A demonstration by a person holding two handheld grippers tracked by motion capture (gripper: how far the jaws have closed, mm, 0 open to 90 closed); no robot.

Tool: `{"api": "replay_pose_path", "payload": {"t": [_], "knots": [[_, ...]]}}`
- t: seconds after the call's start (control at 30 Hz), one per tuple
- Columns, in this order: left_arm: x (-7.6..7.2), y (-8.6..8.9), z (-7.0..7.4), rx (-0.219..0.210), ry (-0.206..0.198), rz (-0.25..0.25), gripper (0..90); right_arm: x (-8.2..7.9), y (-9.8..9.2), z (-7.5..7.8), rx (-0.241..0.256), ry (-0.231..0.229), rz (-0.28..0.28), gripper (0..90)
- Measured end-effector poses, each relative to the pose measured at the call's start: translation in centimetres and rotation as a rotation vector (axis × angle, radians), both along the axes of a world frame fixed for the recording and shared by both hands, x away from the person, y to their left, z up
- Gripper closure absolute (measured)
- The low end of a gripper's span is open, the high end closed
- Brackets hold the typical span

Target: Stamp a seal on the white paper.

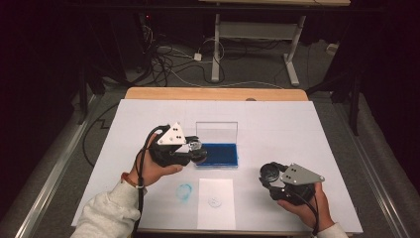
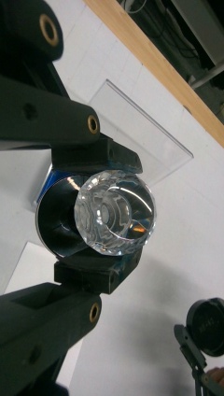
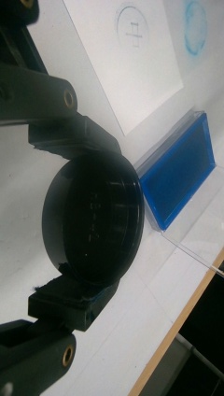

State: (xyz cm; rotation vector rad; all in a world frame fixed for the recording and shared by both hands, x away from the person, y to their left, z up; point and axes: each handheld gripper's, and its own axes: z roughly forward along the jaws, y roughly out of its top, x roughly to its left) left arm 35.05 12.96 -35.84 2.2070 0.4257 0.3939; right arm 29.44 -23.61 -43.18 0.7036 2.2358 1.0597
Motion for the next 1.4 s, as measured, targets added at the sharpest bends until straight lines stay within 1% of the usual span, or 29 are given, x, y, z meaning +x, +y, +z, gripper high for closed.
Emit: {"api": "replay_pose_path", "payload": {"t": [0.2,0.33,0.4,0.43,0.53,0.63,0.7,0.73,0.77,0.83,0.87,0.93,1.07,1.13,1.4], "knots": [[-1.1,-0.6,0.1,0.016,-0.007,-0.035,54.7,-0.1,-0.1,-0.2,-0.008,0.006,-0.004,39.0],[-1.7,-0.9,0.0,0.005,-0.005,-0.05,54.7,-0.1,-0.1,-0.3,-0.015,0.013,-0.003,39.0],[-2.0,-1.2,-0.1,0.008,-0.005,-0.058,54.8,-0.1,0.0,-0.4,-0.015,0.016,-0.003,38.9],[-2.1,-1.3,-0.1,0.003,-0.001,-0.067,54.8,-0.2,0.0,-0.4,-0.019,0.013,-0.002,38.9],[-2.7,-1.7,-0.3,0.01,-0.001,-0.088,54.8,-0.1,0.1,-0.4,-0.021,0.016,-0.001,38.9],[-3.2,-2.2,-0.5,0.029,0.0,-0.125,54.8,-0.1,0.2,-0.6,-0.027,0.025,0.001,38.9],[-3.5,-2.5,-0.7,0.025,0.01,-0.139,54.8,-0.1,0.2,-0.7,-0.032,0.027,0.004,38.9],[-3.7,-2.7,-0.8,0.038,0.01,-0.15,54.8,-0.1,0.3,-0.7,-0.034,0.028,0.004,39.0],[-3.9,-2.9,-1.0,0.043,0.009,-0.148,54.8,-0.1,0.3,-0.7,-0.034,0.029,0.005,39.0],[-4.1,-3.2,-1.3,0.048,0.022,-0.162,54.8,-0.1,0.3,-0.7,-0.04,0.03,0.006,38.9],[-4.2,-3.4,-1.5,0.057,0.02,-0.165,54.8,-0.1,0.3,-0.8,-0.042,0.031,0.007,39.0],[-4.4,-3.6,-1.9,0.057,0.029,-0.174,54.8,0.0,0.3,-0.8,-0.043,0.033,0.006,38.9],[-4.8,-3.9,-2.6,0.067,0.037,-0.183,54.8,0.0,0.4,-0.9,-0.046,0.037,0.006,38.9],[-4.9,-3.9,-2.9,0.076,0.047,-0.19,54.8,0.0,0.4,-0.9,-0.048,0.039,0.007,38.9],[-5.2,-4.3,-4.0,0.096,0.064,-0.195,54.7,0.0,0.5,-1.0,-0.053,0.042,0.01,38.9]]}}
